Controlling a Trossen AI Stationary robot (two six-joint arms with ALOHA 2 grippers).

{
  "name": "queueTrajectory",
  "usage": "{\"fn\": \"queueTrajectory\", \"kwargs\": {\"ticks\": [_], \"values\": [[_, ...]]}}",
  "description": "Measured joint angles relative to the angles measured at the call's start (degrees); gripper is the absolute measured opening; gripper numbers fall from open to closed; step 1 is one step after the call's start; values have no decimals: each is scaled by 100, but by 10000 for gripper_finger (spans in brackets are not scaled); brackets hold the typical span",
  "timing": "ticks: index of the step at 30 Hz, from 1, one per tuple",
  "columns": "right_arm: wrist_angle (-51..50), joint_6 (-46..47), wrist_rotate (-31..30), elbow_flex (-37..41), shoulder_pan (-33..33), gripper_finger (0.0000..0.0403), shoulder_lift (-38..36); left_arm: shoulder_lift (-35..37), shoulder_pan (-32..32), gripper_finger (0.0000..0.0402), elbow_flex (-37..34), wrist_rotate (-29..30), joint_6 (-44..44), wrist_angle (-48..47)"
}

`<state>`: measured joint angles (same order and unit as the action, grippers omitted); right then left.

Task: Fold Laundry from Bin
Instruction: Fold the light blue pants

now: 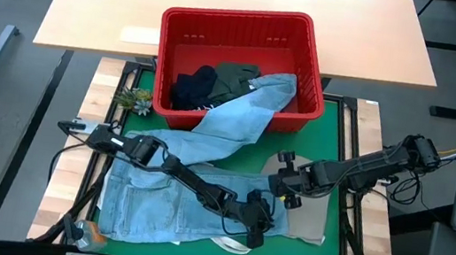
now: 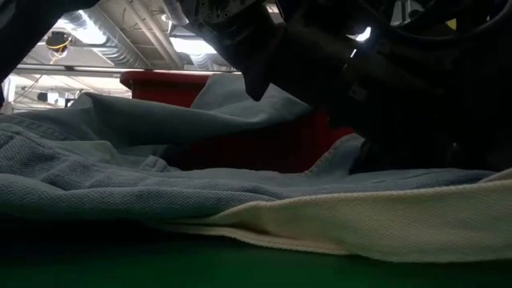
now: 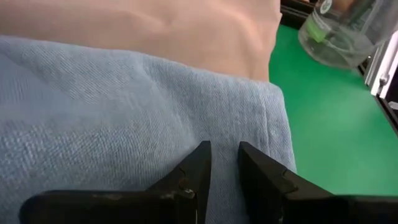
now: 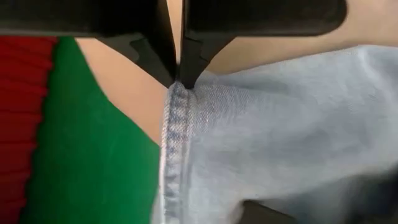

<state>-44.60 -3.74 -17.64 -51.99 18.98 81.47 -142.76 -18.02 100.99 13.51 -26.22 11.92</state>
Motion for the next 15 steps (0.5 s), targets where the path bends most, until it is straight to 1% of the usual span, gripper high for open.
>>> {"fn": "queueTrajectory", "kwargs": {"ticks": [4,10,12,15], "values": [[-2,-24,-514,0,2,14,0,0,-2,77,-4,-54,0,-13],[5,-524,-1123,0,7,14,0,0,-4,77,-11,-54,-2,-22],[6,-731,-1264,0,7,14,0,0,-2,78,-11,-52,-1,-26],[2,-871,-1272,0,7,14,0,0,-2,78,-11,-54,-2,-26]]}}
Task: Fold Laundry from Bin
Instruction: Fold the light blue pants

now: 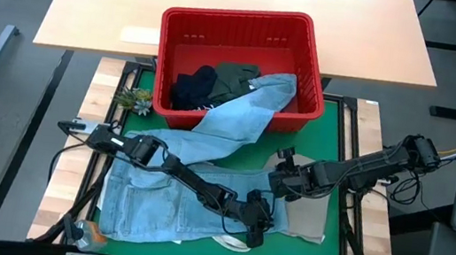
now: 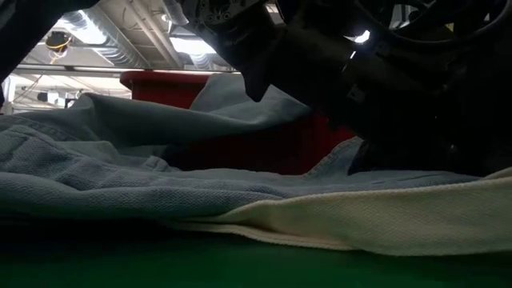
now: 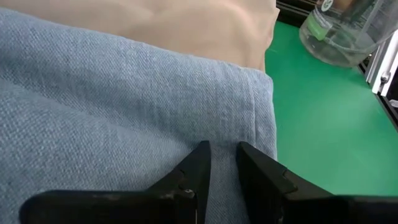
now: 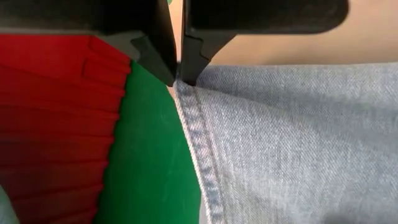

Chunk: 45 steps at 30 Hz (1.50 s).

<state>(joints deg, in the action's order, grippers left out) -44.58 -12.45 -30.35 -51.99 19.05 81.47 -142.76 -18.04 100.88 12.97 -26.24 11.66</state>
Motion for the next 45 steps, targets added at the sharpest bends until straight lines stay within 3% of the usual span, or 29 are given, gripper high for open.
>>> {"fn": "queueTrajectory", "kwargs": {"ticks": [10,15,21,24,27,34,41,45], "values": [[-215,2,97,0,4,18,-2,-11,-13,78,170,256,758,-68],[-448,7,-54,0,0,64,-11,-11,-18,78,529,258,1020,-235],[-831,7,-1099,-75,0,134,-11,9,-3,78,1191,277,1308,-1560],[-1136,38,-1115,-312,2,148,-11,21,4,78,1703,294,1548,-2673],[-1520,500,-751,-657,4,151,-11,24,2,78,2243,360,1707,-3796],[-2675,1694,711,-1380,6,152,-35,35,5,78,3395,392,2088,-6172],[-2902,2521,1569,-1260,11,152,-436,748,-13,78,3171,271,1904,-7803],[-2742,3455,2040,-1022,15,152,-727,1040,-68,78,3169,265,1888,-8526]]}}
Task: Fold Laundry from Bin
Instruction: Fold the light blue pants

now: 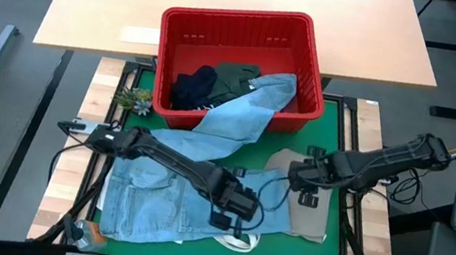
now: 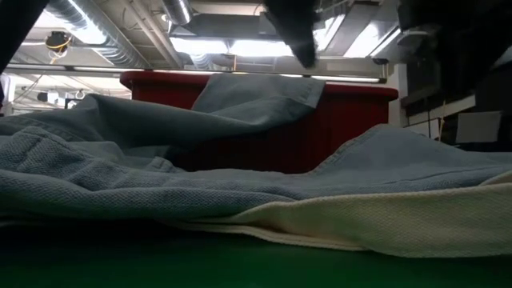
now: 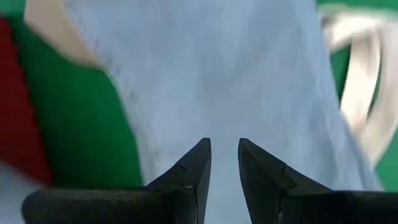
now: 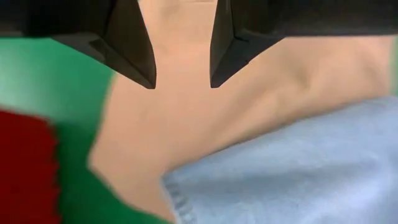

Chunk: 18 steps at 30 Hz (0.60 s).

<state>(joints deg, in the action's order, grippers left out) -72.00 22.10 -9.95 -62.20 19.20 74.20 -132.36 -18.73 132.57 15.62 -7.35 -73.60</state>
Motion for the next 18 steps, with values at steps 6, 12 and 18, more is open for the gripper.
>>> {"fn": "queueTrajectory", "kwargs": {"ticks": [6,12,18], "values": [[902,1315,958,811,395,152,-242,428,-114,78,-4,81,-41,-1306],[2623,2505,1862,1627,977,152,-184,1300,-253,78,-155,539,-433,-1634],[3539,3623,1556,1937,1079,152,-160,2550,-490,78,-1128,1101,-1325,-1634]]}}
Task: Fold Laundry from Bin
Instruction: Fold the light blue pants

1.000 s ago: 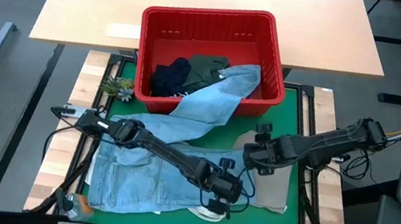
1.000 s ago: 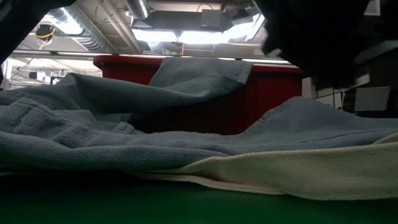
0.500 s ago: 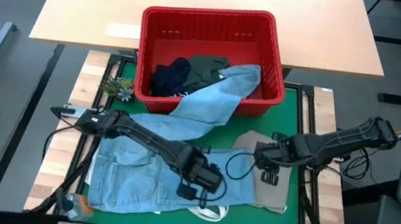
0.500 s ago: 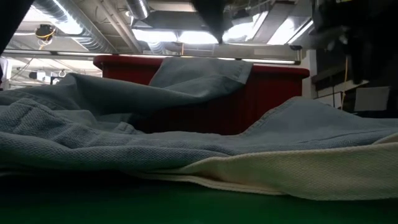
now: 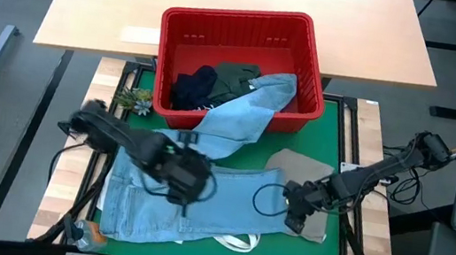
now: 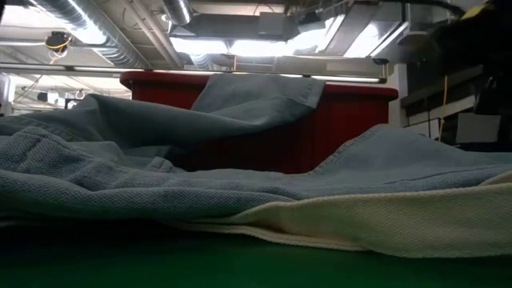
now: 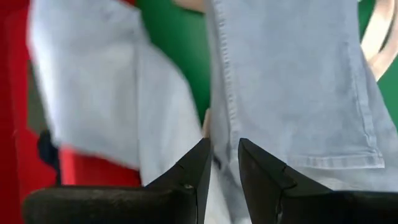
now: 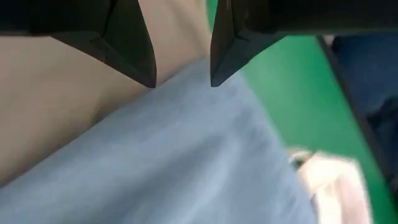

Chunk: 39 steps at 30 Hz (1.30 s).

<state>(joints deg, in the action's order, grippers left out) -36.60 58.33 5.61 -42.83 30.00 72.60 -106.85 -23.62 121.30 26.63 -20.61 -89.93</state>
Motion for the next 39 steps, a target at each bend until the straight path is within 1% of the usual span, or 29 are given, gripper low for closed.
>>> {"fn": "queueTrajectory", "kwargs": {"ticks": [4,8,11,13,18,21,28,34,39], "values": [[-186,499,-519,0,-2,152,0,878,-234,78,-1029,317,-734,11],[-351,872,-711,2,-2,152,0,1697,-500,78,-2244,519,-1469,177],[-341,1030,-735,2,-2,152,0,2314,-674,78,-3095,607,-1890,575],[-346,1118,-895,2,-2,152,0,2639,-772,78,-3589,606,-2151,932],[-358,1522,-1258,2,-2,152,0,3137,-962,78,-4522,589,-2430,1735],[-356,1546,-1265,2,-2,152,0,3209,-1051,78,-4916,575,-2430,2119],[-343,1795,-1257,4,-2,152,116,3202,-1107,78,-5511,551,-2428,2765],[-126,1794,-1187,4,-2,152,485,3202,-1107,78,-5697,254,-2430,2959],[16,1791,-1058,5,-2,152,756,3202,-1107,78,-5703,234,-2430,2971]]}}
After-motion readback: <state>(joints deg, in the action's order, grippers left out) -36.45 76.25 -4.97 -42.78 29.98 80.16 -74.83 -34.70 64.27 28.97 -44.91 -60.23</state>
